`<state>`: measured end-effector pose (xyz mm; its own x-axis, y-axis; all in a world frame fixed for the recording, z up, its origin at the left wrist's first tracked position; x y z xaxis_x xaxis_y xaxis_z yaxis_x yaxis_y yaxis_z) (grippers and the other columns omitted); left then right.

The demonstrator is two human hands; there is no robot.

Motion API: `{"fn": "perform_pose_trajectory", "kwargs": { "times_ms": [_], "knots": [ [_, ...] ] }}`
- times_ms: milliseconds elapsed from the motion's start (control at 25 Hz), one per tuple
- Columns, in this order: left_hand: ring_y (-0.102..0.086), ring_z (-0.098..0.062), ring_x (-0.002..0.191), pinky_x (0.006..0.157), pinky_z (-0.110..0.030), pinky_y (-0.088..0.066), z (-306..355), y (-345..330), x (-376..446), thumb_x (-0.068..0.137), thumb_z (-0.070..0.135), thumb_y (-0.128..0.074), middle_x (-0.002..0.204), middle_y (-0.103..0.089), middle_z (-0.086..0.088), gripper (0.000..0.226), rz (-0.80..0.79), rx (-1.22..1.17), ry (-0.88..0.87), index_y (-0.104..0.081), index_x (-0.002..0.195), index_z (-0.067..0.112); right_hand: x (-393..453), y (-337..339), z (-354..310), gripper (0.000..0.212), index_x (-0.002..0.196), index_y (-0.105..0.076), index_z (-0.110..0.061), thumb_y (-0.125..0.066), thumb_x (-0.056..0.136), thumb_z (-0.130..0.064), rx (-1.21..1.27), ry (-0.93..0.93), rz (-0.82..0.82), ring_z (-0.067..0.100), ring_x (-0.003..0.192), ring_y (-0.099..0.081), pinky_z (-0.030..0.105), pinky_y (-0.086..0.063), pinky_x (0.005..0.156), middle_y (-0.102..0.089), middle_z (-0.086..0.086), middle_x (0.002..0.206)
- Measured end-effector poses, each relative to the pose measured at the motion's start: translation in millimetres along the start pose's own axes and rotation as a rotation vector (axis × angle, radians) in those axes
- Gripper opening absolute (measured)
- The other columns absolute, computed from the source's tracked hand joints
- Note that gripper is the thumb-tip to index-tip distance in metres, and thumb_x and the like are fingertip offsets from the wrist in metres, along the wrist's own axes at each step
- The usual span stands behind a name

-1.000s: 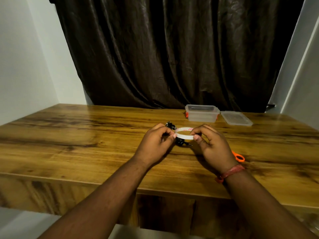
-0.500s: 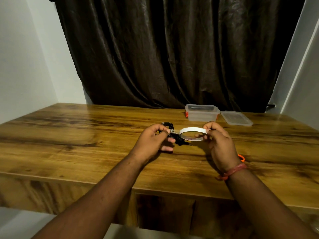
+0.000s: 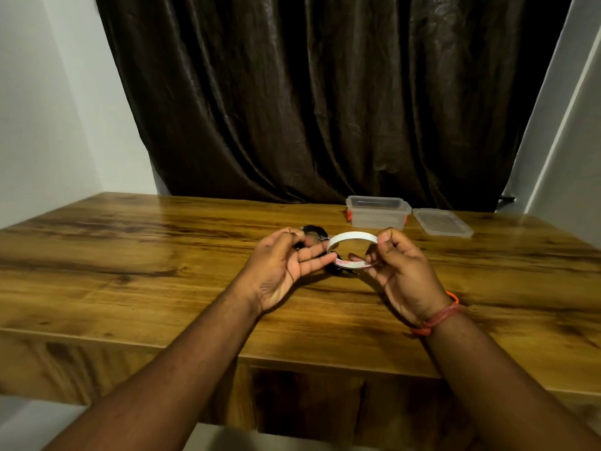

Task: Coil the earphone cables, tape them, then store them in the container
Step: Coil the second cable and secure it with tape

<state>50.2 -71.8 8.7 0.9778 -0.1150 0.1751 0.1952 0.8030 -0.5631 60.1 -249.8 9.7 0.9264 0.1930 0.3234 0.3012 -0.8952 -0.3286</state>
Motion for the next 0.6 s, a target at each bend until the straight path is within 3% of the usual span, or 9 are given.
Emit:
{"fn": "perform_pose_trajectory", "kwargs": {
  "times_ms": [120,240,320,440,600],
  "knots": [
    [-0.068,-0.043,0.103,0.087,-0.054,-0.057,4,-1,-1,0.101,0.004,-0.042,0.078,-0.062,-0.012,0.018,-0.007,-0.017,-0.023,-0.053,0.086,0.004,2,3,4,0.016,0.083,-0.062,-0.014,-0.056,0.087,-0.028,-0.019,-0.024,-0.006,0.018,0.083,-0.058,0.036,-0.058,0.085,-0.057,0.007,0.082],
    [-0.067,-0.043,0.104,0.086,-0.054,-0.057,6,2,-1,0.101,0.005,-0.043,0.08,-0.06,-0.013,0.016,-0.007,-0.025,-0.023,-0.052,0.088,0.004,5,11,3,0.035,0.087,-0.063,-0.011,-0.053,0.09,-0.044,-0.327,0.039,0.034,0.027,0.088,-0.056,0.047,-0.051,0.087,-0.06,0.013,0.088],
    [-0.066,-0.044,0.107,0.088,-0.054,-0.056,5,3,-1,0.101,0.005,-0.044,0.081,-0.059,-0.014,0.015,-0.009,-0.028,-0.02,-0.052,0.089,0.003,6,14,2,0.037,0.088,-0.064,-0.017,-0.05,0.094,-0.051,-0.522,0.071,0.056,0.027,0.084,-0.057,0.046,-0.051,0.08,-0.061,0.014,0.088],
    [-0.065,-0.046,0.108,0.089,-0.056,-0.055,6,3,-1,0.1,0.005,-0.044,0.081,-0.06,-0.013,0.015,-0.007,-0.031,-0.031,-0.053,0.088,0.003,4,14,5,0.031,0.088,-0.062,-0.015,-0.045,0.102,-0.036,-0.564,0.062,0.08,0.015,0.071,-0.062,0.027,-0.05,0.064,-0.062,0.009,0.081],
    [-0.065,-0.046,0.108,0.089,-0.056,-0.055,5,5,-1,0.101,0.006,-0.044,0.082,-0.059,-0.014,0.016,0.023,-0.014,-0.028,-0.054,0.088,0.003,2,12,6,0.024,0.095,-0.064,-0.014,-0.045,0.103,-0.027,-0.554,0.046,0.093,0.022,0.088,-0.067,0.032,-0.058,0.08,-0.067,0.008,0.094]
  ]
}}
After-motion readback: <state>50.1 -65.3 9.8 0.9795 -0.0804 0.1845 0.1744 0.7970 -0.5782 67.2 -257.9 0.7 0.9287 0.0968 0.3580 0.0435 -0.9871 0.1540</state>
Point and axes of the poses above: each hand's wrist, its own x-axis towards the middle knuckle, its own y-axis out of the back of the hand, z = x × y, the point moved 8 cm from there along x, towards the middle knuckle
